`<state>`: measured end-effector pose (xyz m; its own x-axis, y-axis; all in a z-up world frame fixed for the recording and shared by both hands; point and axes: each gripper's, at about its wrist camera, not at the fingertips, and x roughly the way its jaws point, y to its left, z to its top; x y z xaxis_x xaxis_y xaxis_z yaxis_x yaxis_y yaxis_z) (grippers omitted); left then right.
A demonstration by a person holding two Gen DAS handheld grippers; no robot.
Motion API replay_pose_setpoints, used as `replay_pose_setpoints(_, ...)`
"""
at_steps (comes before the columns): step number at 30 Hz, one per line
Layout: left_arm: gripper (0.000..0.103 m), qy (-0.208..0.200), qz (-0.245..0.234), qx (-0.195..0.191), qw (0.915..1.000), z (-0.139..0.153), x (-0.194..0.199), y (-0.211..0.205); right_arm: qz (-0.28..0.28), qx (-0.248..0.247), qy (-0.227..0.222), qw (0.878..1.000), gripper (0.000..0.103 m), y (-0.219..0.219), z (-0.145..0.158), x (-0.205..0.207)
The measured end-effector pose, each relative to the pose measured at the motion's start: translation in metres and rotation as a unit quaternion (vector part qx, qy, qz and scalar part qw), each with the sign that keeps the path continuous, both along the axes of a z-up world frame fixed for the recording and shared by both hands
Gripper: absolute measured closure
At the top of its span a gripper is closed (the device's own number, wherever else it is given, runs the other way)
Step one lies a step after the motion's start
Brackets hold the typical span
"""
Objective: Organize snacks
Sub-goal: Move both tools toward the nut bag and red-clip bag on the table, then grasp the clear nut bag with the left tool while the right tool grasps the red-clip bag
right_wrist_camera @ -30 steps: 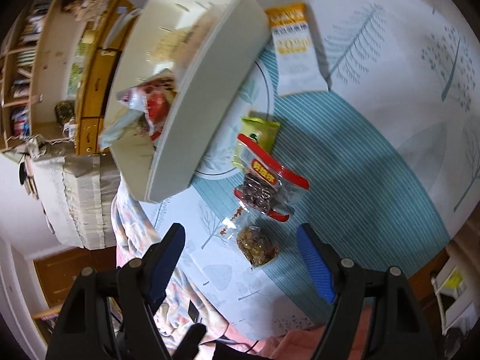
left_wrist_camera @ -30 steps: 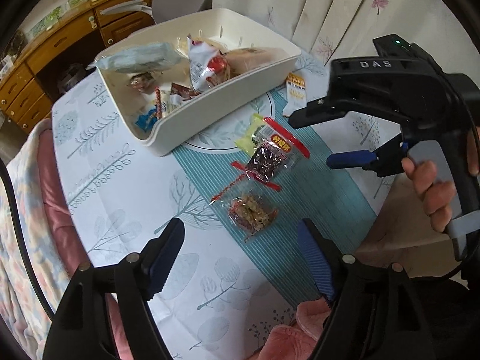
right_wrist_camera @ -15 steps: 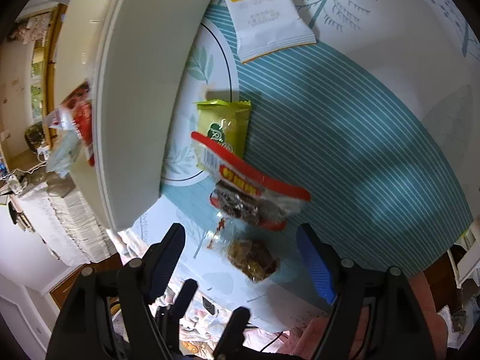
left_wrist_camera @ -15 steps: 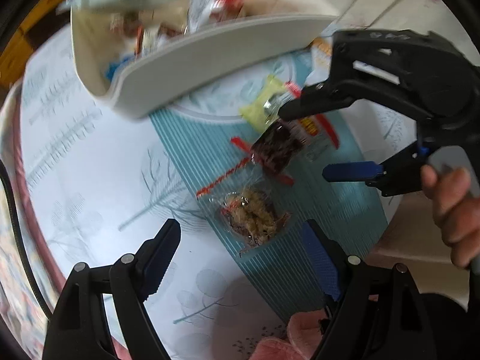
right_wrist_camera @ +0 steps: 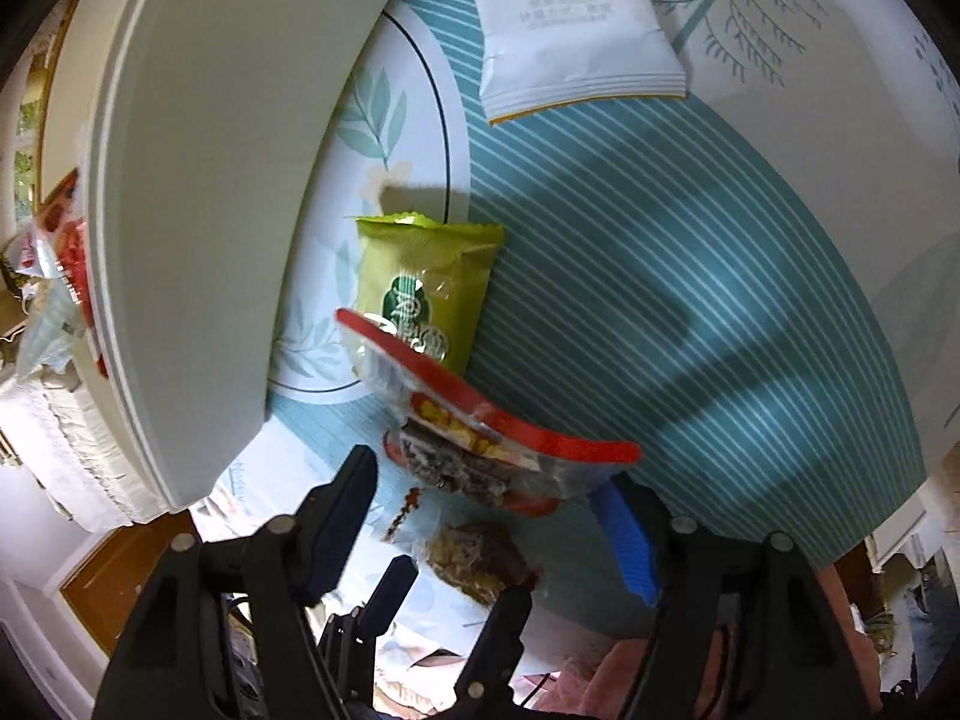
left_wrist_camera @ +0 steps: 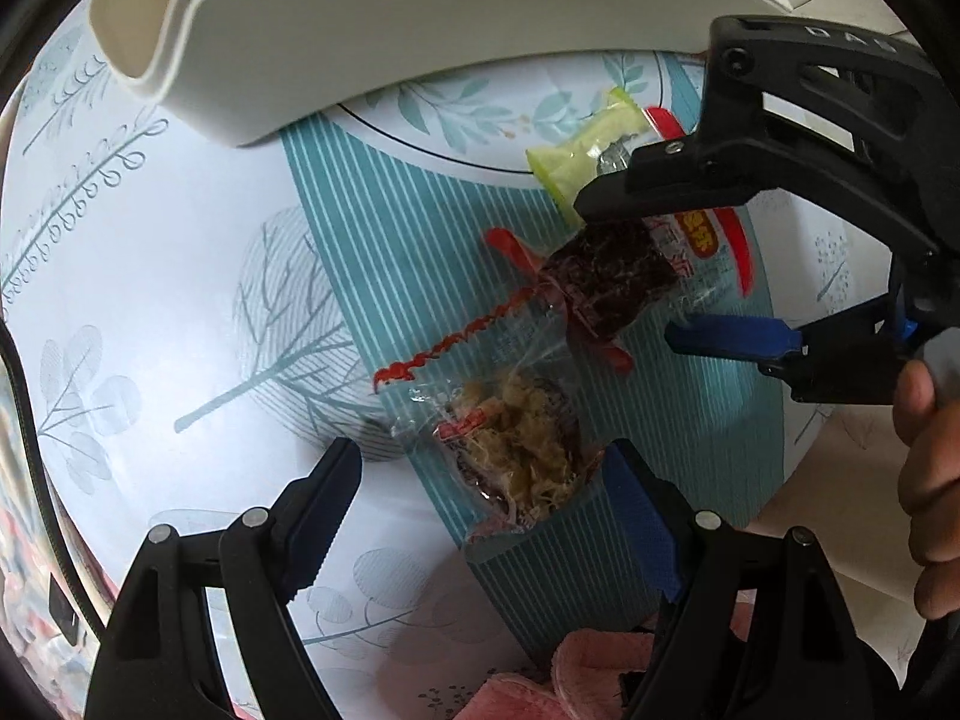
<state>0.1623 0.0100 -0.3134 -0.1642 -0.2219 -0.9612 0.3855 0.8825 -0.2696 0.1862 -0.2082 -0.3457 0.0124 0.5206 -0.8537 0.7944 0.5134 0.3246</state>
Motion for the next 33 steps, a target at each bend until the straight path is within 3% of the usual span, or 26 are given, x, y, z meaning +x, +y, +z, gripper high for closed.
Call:
replay_pose_setpoints(9,0.025,0.012,0.005,0.011,0.9999,-0.011,0.003,-0.005,0.032,-0.016,0.022,0.999,0.038,0.003,-0.004,0.013)
replay_pose_setpoints(11,0.031,0.009,0.005,0.018,0.9998,-0.013,0.001,-0.01,0.035,-0.021,0.025,0.999,0.038,0.011,-0.005,0.017)
replay_pose_setpoints(14,0.05,0.0,0.007,0.042,0.9991,-0.012,0.003,-0.01,0.04,-0.028,0.026,0.998,0.038,0.013,-0.003,0.022)
replay_pose_setpoints(17,0.058,0.0,0.018,0.04,0.999,-0.012,0.003,-0.007,0.044,-0.031,0.026,0.998,0.039,0.014,-0.001,0.023)
replay_pose_setpoints(20,0.06,0.007,0.024,0.034,0.9991,-0.014,0.003,-0.004,0.052,-0.021,0.011,0.998,0.051,0.018,0.0,0.025)
replay_pose_setpoints(33,0.066,-0.007,0.038,0.055,0.9977,-0.009,-0.011,0.009,0.068,-0.018,0.011,0.997,0.053,0.031,0.001,-0.002)
